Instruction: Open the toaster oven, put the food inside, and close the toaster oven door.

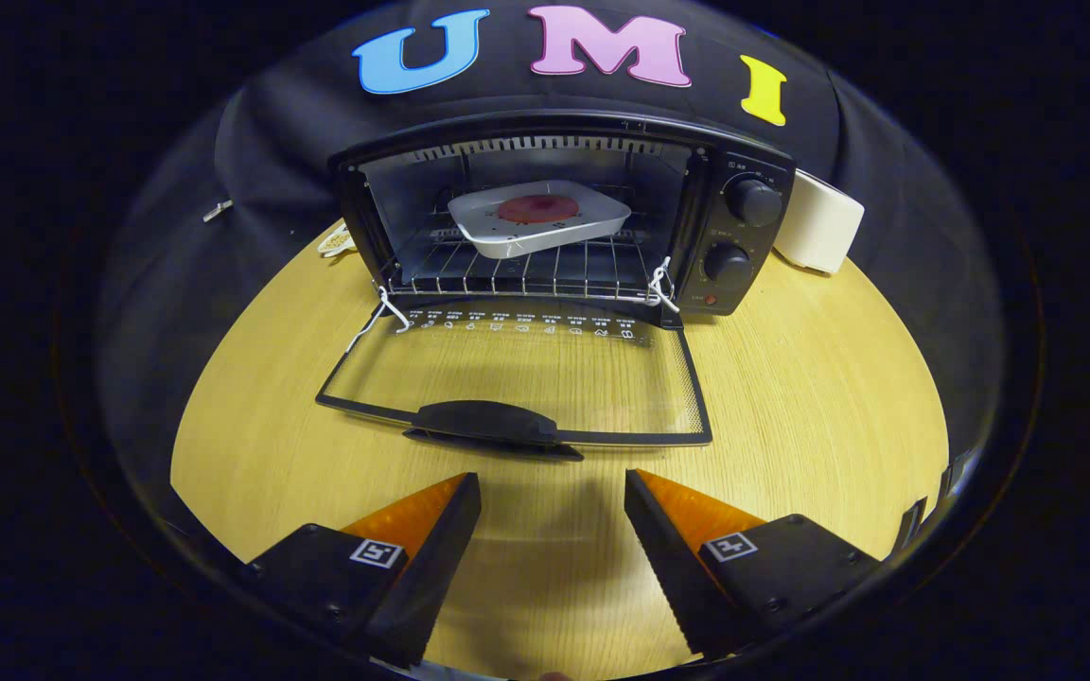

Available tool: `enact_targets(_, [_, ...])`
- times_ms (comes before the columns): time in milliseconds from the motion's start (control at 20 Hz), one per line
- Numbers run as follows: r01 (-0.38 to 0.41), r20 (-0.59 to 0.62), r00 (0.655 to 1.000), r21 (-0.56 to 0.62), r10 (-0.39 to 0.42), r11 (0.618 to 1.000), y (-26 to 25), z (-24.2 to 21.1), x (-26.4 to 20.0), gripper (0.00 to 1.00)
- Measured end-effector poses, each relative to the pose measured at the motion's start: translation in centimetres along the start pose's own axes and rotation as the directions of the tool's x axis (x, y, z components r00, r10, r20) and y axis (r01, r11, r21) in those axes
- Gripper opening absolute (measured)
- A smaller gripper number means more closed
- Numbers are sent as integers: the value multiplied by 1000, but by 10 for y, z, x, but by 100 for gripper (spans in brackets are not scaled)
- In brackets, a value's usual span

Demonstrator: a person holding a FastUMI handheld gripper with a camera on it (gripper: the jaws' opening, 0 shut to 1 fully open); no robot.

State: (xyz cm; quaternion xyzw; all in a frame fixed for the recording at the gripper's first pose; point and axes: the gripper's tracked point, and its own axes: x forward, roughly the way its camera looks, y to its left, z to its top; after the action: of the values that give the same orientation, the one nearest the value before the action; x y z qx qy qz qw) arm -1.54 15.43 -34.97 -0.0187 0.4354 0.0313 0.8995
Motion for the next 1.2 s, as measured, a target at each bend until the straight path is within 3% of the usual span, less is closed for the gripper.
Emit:
enact_targets(400, [18, -16, 1000, 5, -18, 1000, 6, 0, 33, 99])
enact_targets(800, [15, -11, 1000, -32, -15, 999, 9, 13, 18, 99])
enact_targets(1000, [-31, 58, 998, -48, 34, 998, 23, 38, -14, 99])
enact_targets(1200, [-64, 208, 975, -57, 75, 996, 28, 85, -44, 99])
